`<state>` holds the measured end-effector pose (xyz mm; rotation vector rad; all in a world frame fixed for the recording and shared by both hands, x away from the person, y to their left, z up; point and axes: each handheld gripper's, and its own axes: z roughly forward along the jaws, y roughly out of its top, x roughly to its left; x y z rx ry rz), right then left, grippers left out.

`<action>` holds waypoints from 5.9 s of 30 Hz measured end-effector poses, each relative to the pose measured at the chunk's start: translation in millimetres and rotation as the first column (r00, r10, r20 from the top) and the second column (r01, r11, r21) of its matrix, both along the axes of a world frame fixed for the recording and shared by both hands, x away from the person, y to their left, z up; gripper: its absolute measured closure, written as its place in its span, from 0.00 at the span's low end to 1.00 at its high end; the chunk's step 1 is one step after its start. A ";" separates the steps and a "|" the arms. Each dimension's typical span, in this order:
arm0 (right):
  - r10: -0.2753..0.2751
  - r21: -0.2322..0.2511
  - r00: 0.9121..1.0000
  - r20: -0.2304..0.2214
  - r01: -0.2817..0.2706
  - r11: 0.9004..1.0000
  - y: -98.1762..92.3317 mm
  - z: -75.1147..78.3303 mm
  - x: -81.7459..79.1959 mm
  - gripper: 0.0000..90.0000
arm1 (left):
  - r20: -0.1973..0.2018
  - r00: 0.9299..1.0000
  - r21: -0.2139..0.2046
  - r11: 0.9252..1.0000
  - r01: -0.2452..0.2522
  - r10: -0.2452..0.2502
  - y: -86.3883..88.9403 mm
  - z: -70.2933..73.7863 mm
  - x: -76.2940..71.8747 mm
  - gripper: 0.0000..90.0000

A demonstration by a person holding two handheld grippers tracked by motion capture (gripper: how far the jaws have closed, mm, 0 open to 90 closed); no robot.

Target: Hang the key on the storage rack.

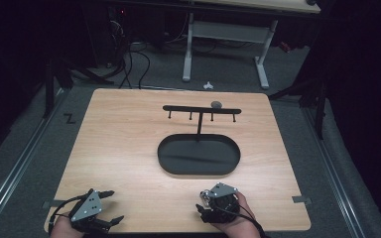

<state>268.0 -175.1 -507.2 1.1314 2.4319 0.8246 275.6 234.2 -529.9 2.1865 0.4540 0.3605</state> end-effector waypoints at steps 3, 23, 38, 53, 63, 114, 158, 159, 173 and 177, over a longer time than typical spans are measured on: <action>0.005 -0.010 1.000 -0.005 -0.005 1.000 0.4 -1.2 0.5 0.38 | 0.000 1.000 0.001 1.000 0.002 -0.002 -0.1 0.0 0.1 0.17; 0.033 -0.096 0.987 -0.160 -0.049 0.994 4.7 11.1 21.5 0.65 | -0.002 1.000 -0.001 1.000 -0.004 0.004 2.0 -0.1 -0.3 0.17; 0.057 -0.196 0.960 -0.273 -0.114 0.974 8.9 13.8 37.3 0.67 | 0.001 1.000 -0.002 1.000 -0.001 0.001 2.4 0.7 -0.5 0.17; 0.074 -0.198 0.956 -0.282 -0.134 0.971 11.3 12.6 41.4 0.77 | 0.000 1.000 0.000 1.000 0.001 -0.001 2.0 0.6 -0.9 0.17; 0.068 -0.156 0.951 -0.303 -0.120 0.980 12.0 15.1 41.2 0.78 | -0.003 1.000 0.002 1.000 0.004 -0.004 1.4 0.2 -0.6 0.17; 0.072 -0.256 0.958 -0.278 -0.146 0.955 10.4 14.0 37.9 0.95 | -0.007 1.000 0.002 1.000 0.012 -0.012 0.4 -0.4 -0.9 0.17; -0.058 -0.011 0.989 -0.134 0.057 0.998 -46.4 28.6 13.0 0.94 | -0.006 1.000 0.005 1.000 0.017 -0.017 -1.3 -0.3 -0.7 0.17; -0.065 -0.007 0.989 -0.134 0.065 0.998 -48.0 28.9 12.8 0.94 | -0.006 1.000 0.005 1.000 0.016 -0.016 -1.3 -0.3 -0.6 0.17; -0.151 0.024 0.982 -0.113 0.154 0.988 -75.1 35.4 12.6 0.94 | -0.006 1.000 0.004 1.000 0.017 -0.017 -1.6 -0.2 -0.7 0.17; -0.166 0.031 0.979 -0.116 0.171 0.985 -78.9 35.9 12.4 0.94 | -0.008 1.000 0.008 1.000 0.019 -0.019 -2.1 -0.6 -0.7 0.17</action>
